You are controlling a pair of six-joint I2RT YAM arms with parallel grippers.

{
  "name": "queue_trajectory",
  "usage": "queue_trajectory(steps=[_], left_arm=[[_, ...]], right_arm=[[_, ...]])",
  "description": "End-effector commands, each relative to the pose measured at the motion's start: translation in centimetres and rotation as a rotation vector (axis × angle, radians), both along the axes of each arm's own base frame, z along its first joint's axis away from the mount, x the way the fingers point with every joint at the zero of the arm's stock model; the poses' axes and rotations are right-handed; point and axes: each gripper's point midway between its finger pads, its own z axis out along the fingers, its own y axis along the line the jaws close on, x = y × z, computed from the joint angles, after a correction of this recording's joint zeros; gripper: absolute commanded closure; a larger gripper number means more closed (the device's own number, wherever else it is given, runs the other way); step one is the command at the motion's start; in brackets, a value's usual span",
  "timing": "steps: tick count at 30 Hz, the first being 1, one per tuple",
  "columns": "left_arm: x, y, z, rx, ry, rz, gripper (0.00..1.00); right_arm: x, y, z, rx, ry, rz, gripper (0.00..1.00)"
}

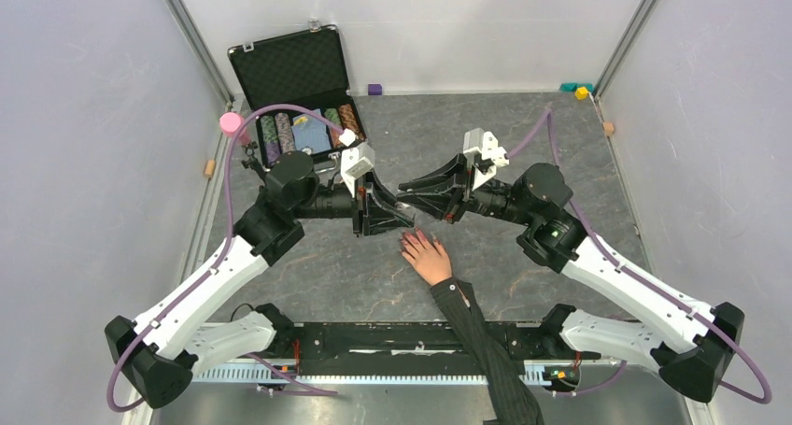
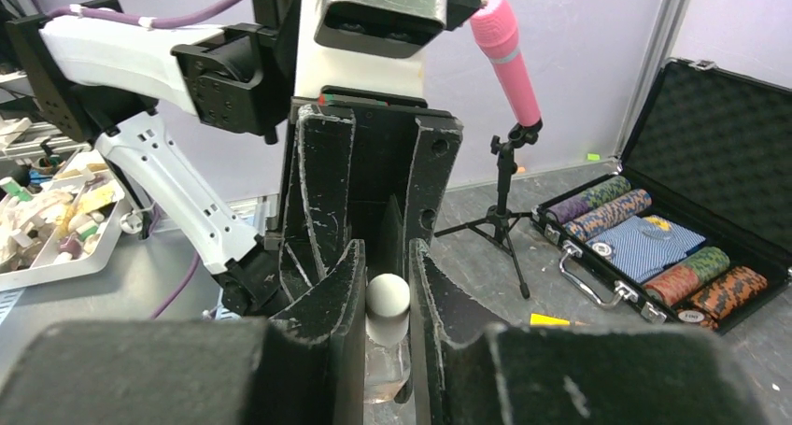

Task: Paint the nails
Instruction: Screw the nail polish bottle.

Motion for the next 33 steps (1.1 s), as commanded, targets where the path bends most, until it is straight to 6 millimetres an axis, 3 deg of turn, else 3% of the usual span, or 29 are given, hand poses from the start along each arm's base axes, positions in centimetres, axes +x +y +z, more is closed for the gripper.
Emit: queue_trajectory(steps=[1, 11, 20, 27, 33], left_arm=[[3.9, 1.4, 1.6, -0.013, -0.125, 0.236, 0.98], [6.6, 3.1, 0.9, 0.043, -0.163, 0.419, 0.98], [8.2, 4.1, 0.1, 0.097, -0.175, 0.514, 0.98], [9.9, 5.2, -0.9, 0.138, -0.153, 0.624, 0.98], [10.8, 6.1, -1.3, 0.166, -0.155, 0.692, 0.98]], right_arm=[[-0.3, 0.8, -3.3, -0.085, 0.118, 0.031, 1.0], [1.9, 2.1, -6.3, -0.187, 0.263, -0.025, 1.0], [2.7, 3.4, -9.3, -0.298, 0.381, -0.073, 1.0], [2.7, 5.8, -12.1, -0.365, 0.516, -0.139, 1.0], [3.4, 7.1, -13.2, -0.385, 0.593, -0.215, 1.0]])
